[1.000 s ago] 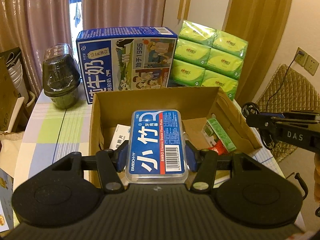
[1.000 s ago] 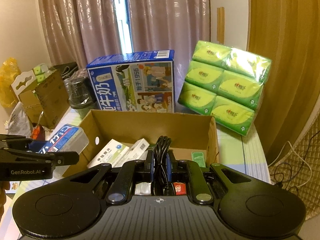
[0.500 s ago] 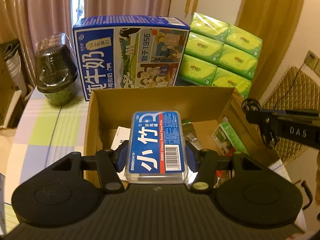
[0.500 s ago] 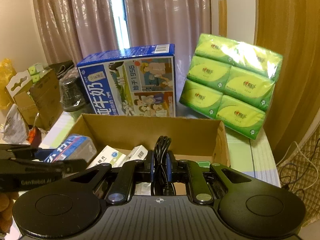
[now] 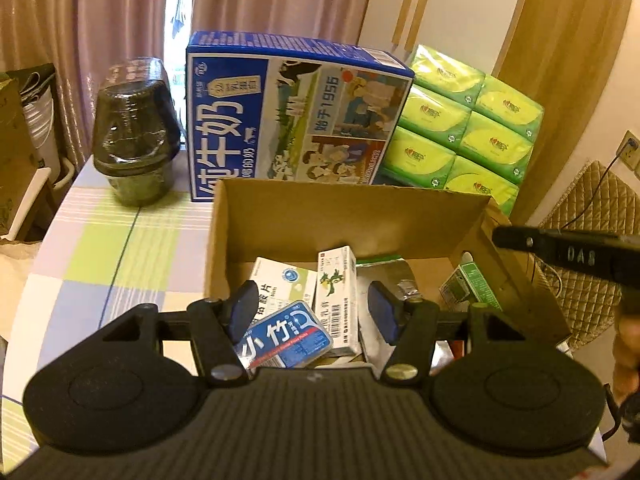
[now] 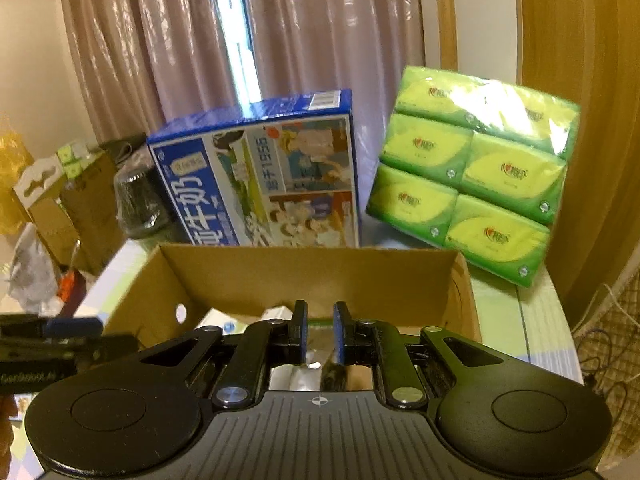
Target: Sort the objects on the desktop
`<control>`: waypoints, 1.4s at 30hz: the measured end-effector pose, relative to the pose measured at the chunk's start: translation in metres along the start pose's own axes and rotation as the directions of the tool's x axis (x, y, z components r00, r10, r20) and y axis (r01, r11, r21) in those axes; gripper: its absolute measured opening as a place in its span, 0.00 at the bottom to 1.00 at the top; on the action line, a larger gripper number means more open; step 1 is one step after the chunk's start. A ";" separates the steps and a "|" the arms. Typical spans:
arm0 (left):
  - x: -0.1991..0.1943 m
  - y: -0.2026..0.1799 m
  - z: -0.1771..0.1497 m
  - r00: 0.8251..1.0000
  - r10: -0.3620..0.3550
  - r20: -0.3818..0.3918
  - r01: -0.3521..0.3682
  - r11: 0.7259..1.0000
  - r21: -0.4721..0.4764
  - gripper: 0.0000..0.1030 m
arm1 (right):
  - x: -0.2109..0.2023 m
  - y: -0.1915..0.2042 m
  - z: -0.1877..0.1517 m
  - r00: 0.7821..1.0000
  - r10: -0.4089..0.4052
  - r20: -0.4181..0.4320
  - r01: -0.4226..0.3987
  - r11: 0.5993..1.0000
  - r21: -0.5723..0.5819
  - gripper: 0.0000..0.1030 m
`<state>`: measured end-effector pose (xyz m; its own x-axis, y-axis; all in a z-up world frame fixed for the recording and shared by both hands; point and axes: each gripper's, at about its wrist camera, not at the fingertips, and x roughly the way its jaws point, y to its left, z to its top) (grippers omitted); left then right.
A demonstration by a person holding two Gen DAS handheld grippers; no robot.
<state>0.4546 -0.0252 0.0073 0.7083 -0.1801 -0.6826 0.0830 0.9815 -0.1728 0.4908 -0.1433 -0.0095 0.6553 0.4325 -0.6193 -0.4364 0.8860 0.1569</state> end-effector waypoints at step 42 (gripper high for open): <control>-0.258 -0.084 -0.138 0.979 0.179 0.093 -0.178 0.984 -0.017 0.99 | -0.279 0.026 -0.134 0.999 -0.026 -0.046 0.028 0.998 0.057 0.98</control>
<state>0.1678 -0.0698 0.1000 0.7738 0.0051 -0.6334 -0.0565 0.9965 -0.0610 0.2147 -0.2634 0.0642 0.6374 0.4016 -0.6576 -0.3822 0.9058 0.1827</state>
